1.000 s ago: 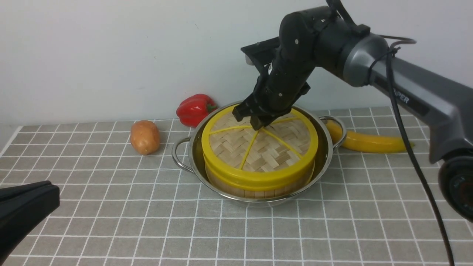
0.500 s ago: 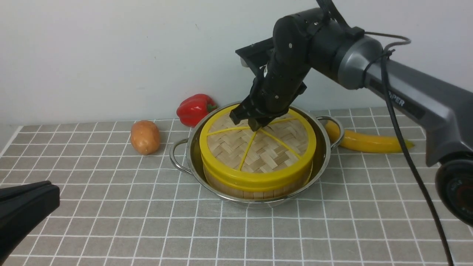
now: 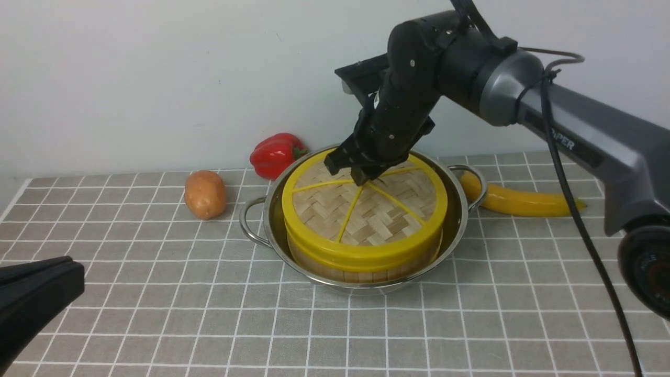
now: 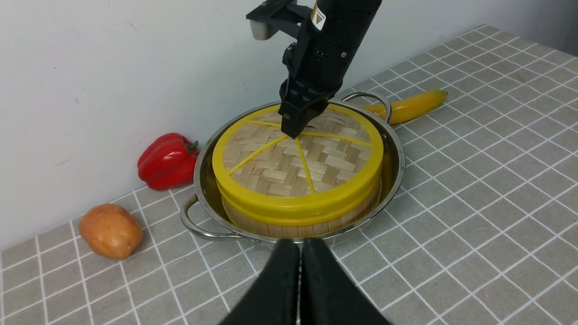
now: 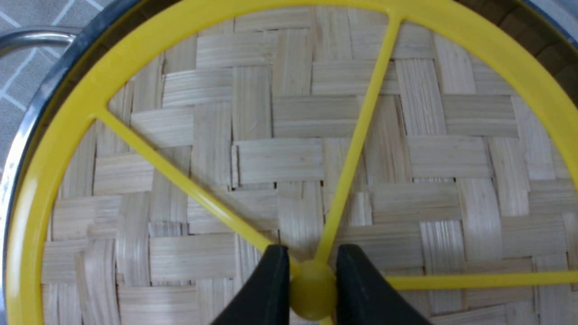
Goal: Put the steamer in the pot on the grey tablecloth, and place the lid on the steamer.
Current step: 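Place the bamboo steamer lid onto the steamer basket in the pot with the right gripper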
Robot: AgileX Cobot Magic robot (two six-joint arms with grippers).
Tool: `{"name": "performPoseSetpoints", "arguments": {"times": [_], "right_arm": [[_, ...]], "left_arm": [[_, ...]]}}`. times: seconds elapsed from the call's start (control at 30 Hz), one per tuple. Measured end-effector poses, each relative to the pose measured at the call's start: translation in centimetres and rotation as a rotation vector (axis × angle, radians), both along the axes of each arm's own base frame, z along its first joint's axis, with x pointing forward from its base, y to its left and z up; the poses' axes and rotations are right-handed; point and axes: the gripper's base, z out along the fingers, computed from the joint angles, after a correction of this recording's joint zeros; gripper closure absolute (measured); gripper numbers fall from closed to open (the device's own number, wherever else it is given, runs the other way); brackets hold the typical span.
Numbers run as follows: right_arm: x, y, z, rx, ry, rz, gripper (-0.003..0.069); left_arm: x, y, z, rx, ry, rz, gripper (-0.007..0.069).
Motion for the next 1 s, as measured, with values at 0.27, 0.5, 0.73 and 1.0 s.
{"name": "performPoseSetpoints", "arguments": {"times": [0.27, 0.5, 0.73, 1.0], "right_arm": [[-0.78, 0.68, 0.30, -0.005, 0.012, 0.020, 0.0512], [-0.68, 0.56, 0.29, -0.032, -0.007, 0.022, 0.0512], [-0.52, 0.28, 0.25, -0.066, -0.026, 0.021, 0.0512], [-0.52, 0.28, 0.25, -0.072, -0.031, 0.037, 0.0512]], "left_arm": [[0.00, 0.00, 0.00, 0.001, -0.001, 0.000, 0.0622], [0.03, 0.06, -0.02, 0.011, -0.004, 0.004, 0.0622], [0.04, 0.09, -0.02, 0.018, -0.007, 0.004, 0.0622], [0.04, 0.09, -0.02, 0.018, -0.007, 0.004, 0.0622]]}}
